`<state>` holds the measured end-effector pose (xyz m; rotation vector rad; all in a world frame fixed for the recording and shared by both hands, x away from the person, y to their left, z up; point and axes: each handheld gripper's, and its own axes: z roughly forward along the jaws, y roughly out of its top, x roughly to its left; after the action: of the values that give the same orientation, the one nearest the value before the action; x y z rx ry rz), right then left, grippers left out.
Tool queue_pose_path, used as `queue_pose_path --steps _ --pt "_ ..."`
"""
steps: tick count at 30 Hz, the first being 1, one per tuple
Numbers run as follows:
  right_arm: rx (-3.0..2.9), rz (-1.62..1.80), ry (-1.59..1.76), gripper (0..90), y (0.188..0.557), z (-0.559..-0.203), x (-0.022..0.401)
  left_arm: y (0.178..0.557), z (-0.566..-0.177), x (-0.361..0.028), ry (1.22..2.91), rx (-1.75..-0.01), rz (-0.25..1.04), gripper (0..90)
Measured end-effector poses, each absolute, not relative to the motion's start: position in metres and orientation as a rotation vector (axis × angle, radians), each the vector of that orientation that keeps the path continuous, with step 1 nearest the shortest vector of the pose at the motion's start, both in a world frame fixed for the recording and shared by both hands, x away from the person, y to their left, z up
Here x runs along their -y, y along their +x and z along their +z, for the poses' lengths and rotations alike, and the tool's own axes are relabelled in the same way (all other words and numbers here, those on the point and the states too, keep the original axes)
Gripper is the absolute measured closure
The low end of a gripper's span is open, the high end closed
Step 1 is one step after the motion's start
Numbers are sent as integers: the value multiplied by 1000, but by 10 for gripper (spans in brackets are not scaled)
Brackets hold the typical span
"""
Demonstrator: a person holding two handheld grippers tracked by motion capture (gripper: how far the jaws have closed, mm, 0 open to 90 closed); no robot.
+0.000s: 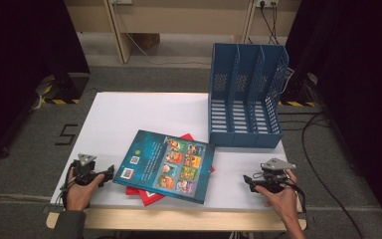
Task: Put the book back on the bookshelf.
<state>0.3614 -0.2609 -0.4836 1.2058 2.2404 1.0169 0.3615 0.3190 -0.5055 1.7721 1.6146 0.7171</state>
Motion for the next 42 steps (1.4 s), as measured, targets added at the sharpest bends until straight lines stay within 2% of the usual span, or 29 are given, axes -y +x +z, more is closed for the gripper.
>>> queue_pose_path --steps 8,15,21,24,26,32,35,42 --pt "-2235 1082 1202 213 354 -478 257 360 -500 -318 1791 -1589 741 151" --pt "-2226 1179 1209 218 344 -471 243 355 -491 -319 1722 -1557 730 153" --pt "-2229 1185 1161 233 338 -464 230 352 -481 -300 1775 -1473 712 154" --pt "-2237 1210 1154 239 335 -462 224 349 -478 -291 1818 -1464 739 293" --pt "-2237 1238 1152 245 334 -461 221 349 -477 -289 1825 -1461 742 339" --pt "-2267 1315 1176 250 335 -465 215 343 -473 -274 1878 -1408 777 309" --pt "-2271 1354 1197 250 334 -466 212 340 -471 -262 1918 -1368 822 340" --pt "-2321 1437 1251 247 336 -475 198 337 -471 -247 1948 -1313 824 333"
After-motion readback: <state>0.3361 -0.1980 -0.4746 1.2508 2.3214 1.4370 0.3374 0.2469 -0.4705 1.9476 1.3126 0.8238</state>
